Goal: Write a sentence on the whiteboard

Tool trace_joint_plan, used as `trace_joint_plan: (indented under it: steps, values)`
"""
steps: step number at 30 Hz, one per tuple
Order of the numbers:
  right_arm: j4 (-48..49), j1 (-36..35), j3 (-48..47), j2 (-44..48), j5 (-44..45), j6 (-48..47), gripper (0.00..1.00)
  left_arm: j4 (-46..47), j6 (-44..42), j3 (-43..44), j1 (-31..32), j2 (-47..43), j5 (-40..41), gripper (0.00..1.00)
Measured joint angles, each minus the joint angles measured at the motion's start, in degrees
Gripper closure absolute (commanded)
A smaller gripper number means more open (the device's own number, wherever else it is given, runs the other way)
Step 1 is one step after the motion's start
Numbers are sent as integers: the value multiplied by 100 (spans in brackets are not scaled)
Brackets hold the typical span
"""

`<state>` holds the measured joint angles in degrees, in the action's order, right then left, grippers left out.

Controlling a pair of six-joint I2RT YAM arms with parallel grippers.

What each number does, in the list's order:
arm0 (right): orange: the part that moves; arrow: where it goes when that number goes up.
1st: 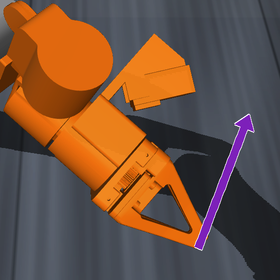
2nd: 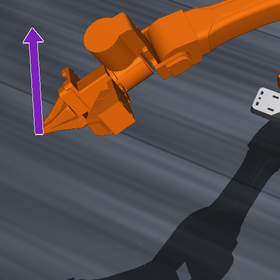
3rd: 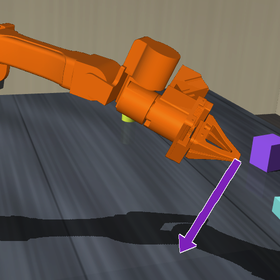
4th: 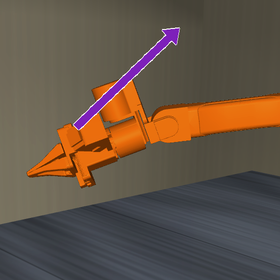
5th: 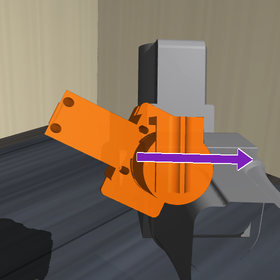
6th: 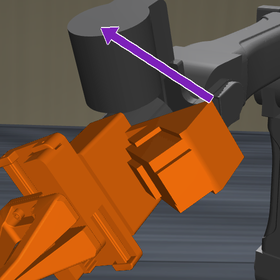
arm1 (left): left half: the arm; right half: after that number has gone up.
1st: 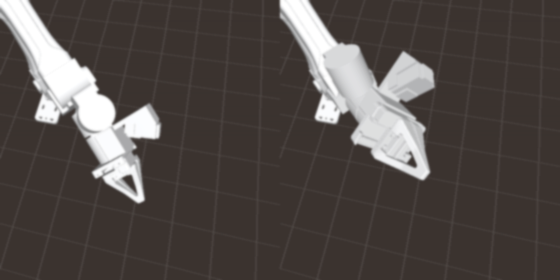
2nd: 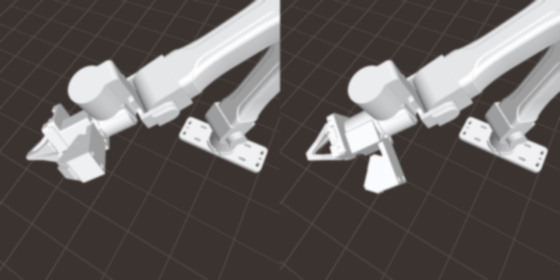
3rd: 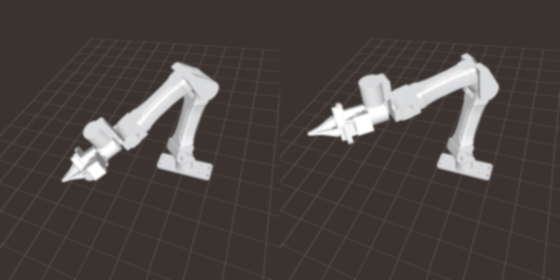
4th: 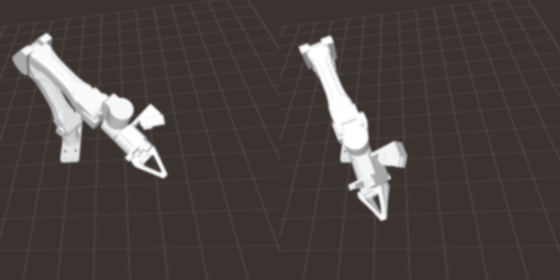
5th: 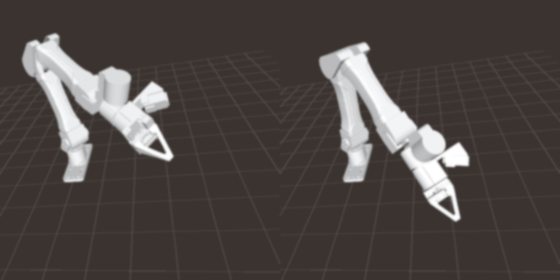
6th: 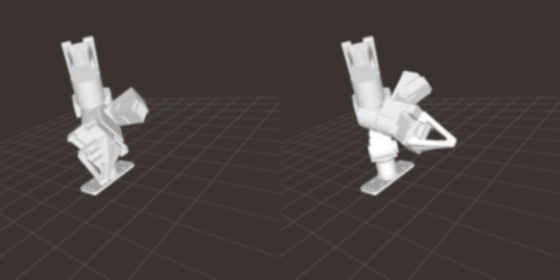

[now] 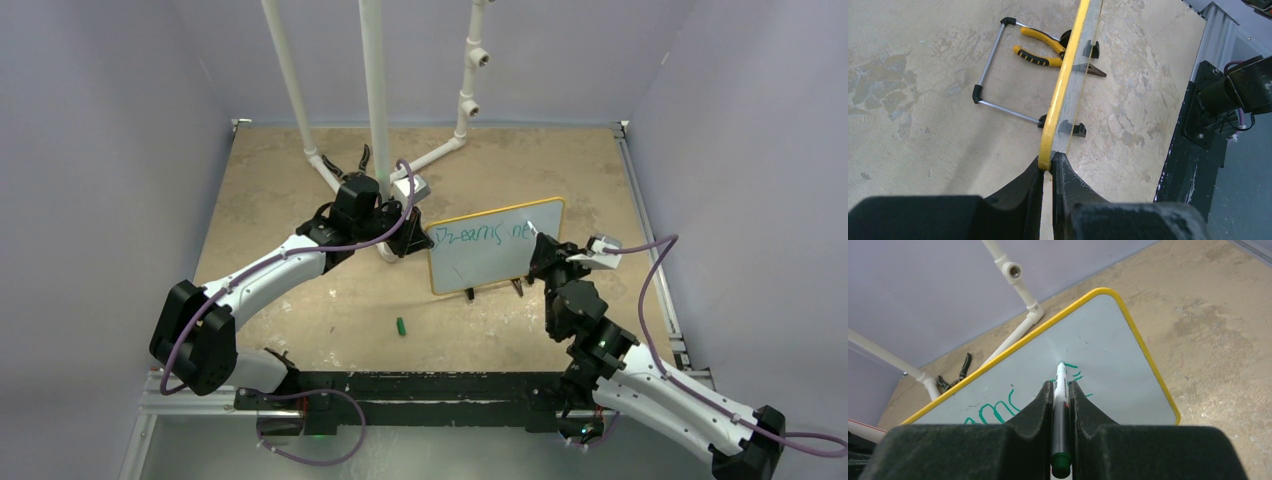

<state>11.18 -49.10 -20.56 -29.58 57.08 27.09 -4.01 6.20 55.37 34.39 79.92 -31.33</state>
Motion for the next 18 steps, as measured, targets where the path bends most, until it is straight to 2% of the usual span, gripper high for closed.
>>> trace_joint_plan:
  steps: [18]
  values:
    - [-715,0,-87,-352,466,695,100,2,0,2,0,0,0,100]
